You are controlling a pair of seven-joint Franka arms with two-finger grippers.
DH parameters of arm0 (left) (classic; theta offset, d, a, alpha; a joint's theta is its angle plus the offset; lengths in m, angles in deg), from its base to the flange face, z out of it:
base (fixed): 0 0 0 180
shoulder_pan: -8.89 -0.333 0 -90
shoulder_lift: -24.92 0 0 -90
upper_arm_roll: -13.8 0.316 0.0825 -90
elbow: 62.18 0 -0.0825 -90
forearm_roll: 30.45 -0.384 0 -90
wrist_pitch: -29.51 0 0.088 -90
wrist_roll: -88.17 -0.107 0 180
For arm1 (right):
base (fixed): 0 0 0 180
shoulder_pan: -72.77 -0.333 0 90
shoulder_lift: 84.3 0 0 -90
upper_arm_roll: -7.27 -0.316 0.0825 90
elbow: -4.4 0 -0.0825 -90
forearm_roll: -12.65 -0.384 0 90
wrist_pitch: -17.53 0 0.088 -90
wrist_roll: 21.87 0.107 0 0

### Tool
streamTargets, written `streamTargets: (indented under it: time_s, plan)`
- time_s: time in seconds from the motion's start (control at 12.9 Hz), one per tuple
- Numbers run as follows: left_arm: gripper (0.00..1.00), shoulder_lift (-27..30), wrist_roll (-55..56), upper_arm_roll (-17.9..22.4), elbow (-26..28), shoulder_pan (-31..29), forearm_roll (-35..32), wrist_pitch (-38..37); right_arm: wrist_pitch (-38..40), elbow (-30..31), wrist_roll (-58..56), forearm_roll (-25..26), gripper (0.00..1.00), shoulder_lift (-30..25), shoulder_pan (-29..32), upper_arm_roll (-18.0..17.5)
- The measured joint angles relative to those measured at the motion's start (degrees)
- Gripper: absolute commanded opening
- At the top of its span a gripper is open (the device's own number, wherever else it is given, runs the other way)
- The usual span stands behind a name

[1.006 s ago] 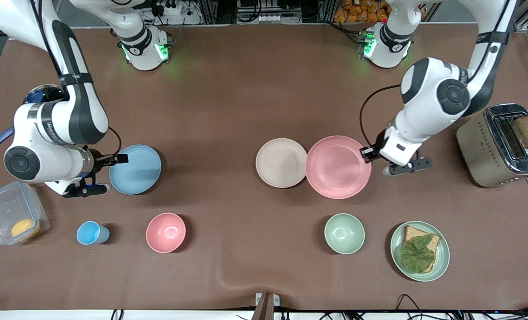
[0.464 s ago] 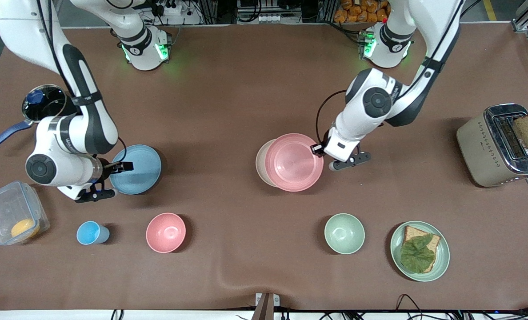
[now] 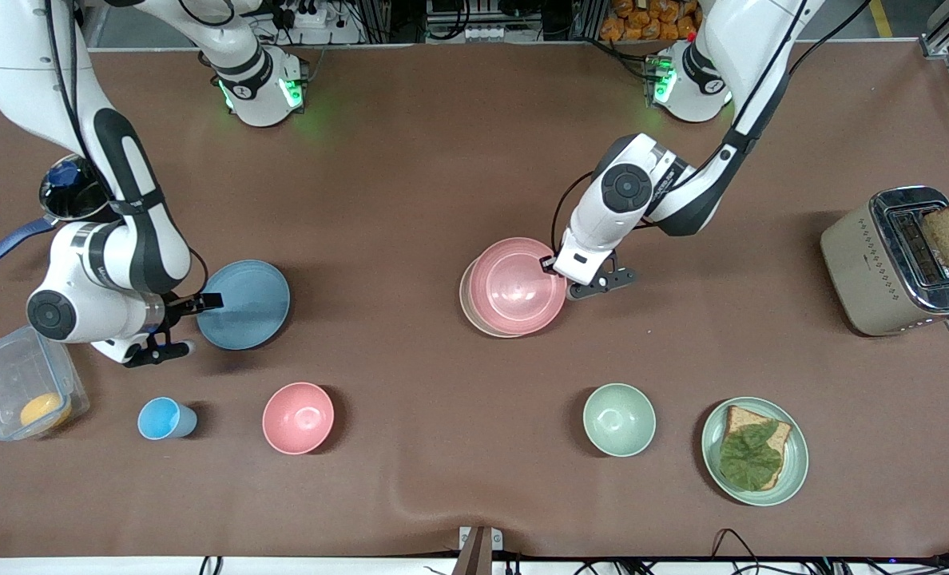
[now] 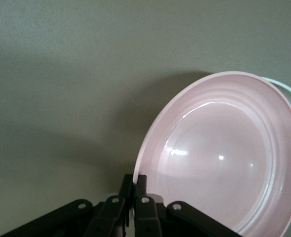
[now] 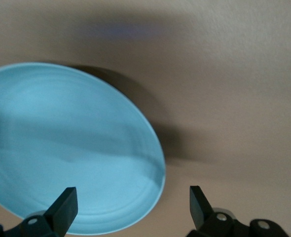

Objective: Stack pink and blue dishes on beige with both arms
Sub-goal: 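Carry the pink plate with the left gripper onto the beige plate, then open the left gripper and withdraw while the right gripper lifts the blue plate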

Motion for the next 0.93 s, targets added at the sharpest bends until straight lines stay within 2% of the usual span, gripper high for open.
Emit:
streamTargets:
  time_s: [0.31, 0.39, 0.46, 0.54, 0.62, 0.7, 0.93]
  plan:
    - [0.00, -1.90, 0.00, 0.02, 0.01, 0.19, -0.01, 4.34, -0.33, 0.10, -1.43, -2.18, 1.00, 3.09, 1.05, -0.07]
    - [0.00, -2.43, 0.00, 0.01, 0.01, 0.40, -0.01, 5.35, -0.35, 0.10, -1.57, -3.02, 0.52, 3.55, 1.05, -0.16]
    - [0.00, -2.88, 0.00, 0.00, 0.01, 0.57, -0.01, 6.06, -0.36, 0.10, -1.66, -3.41, 0.11, 3.84, 1.05, -0.21]
    - [0.00, -3.22, 0.00, -0.01, 0.01, 0.66, -0.01, 6.45, -0.35, 0.10, -1.72, -3.81, 0.00, 3.98, 1.05, -0.22]
    - [0.55, -3.41, 0.00, -0.01, 0.00, 0.69, -0.01, 6.70, -0.35, 0.10, -1.78, -4.39, 0.00, 3.99, 1.05, -0.22]
    - [1.00, -3.49, 0.00, -0.02, -0.02, 0.71, -0.01, 6.80, -0.35, 0.09, -1.81, -4.62, 0.00, 3.99, 1.05, -0.21]
    - [1.00, -3.54, 1.46, -0.09, -0.53, 0.90, -0.01, 7.06, -0.35, 0.10, -3.06, -4.97, 0.00, 3.99, 1.06, -0.20]
